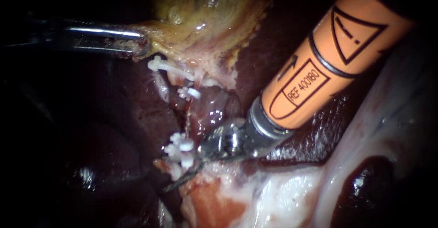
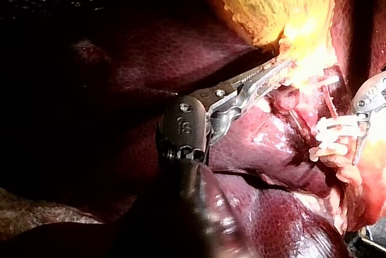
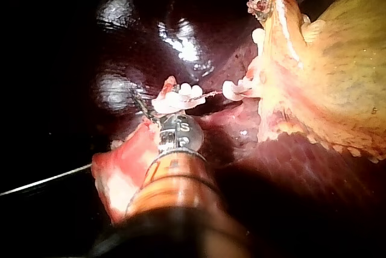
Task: Go to the cutting position right tube
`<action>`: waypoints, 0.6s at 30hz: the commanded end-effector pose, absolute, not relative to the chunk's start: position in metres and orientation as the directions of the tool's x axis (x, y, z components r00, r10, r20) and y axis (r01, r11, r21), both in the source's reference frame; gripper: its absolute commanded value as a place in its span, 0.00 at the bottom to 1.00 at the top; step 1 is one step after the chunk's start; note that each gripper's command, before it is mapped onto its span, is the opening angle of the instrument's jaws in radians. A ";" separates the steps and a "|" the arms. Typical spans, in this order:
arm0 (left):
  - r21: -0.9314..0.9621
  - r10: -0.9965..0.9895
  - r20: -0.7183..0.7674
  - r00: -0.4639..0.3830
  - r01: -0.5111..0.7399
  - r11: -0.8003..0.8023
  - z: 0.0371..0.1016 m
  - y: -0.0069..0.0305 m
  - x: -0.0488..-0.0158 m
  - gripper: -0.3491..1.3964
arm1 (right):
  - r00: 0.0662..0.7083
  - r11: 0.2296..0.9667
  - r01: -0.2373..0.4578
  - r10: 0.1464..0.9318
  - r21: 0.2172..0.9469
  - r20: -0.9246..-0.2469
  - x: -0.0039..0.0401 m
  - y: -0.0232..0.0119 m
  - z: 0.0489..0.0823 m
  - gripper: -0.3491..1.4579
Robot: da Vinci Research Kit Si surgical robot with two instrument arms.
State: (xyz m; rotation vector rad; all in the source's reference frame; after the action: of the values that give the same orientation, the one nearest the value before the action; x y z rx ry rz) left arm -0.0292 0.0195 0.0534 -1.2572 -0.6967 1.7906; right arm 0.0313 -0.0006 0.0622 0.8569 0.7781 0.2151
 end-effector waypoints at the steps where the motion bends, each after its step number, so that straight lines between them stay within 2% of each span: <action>1: -0.803 0.860 -0.483 -0.165 -0.308 -0.510 0.0534 0.0195 -0.0291 0.00 | 0.710 0.653 0.128 0.465 0.747 -0.528 0.0312 -0.0006 0.0622 0.86; 12: -0.803 0.860 -0.483 -0.166 -0.306 -0.511 0.0534 0.0194 -0.0288 0.00 | 0.707 0.650 0.130 0.468 0.749 -0.529 0.0295 0.0006 0.0615 0.88; 18: -0.803 0.860 -0.483 -0.166 -0.306 -0.511 0.0534 0.0194 -0.0288 0.00 | 0.683 0.678 0.091 0.491 0.730 -0.541 0.0269 0.0024 0.0618 0.89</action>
State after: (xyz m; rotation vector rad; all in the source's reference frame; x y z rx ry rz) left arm -0.0288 0.0194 0.0535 -1.2570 -0.6975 1.7916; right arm 0.0265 0.0027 0.0619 0.8127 0.8064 0.2559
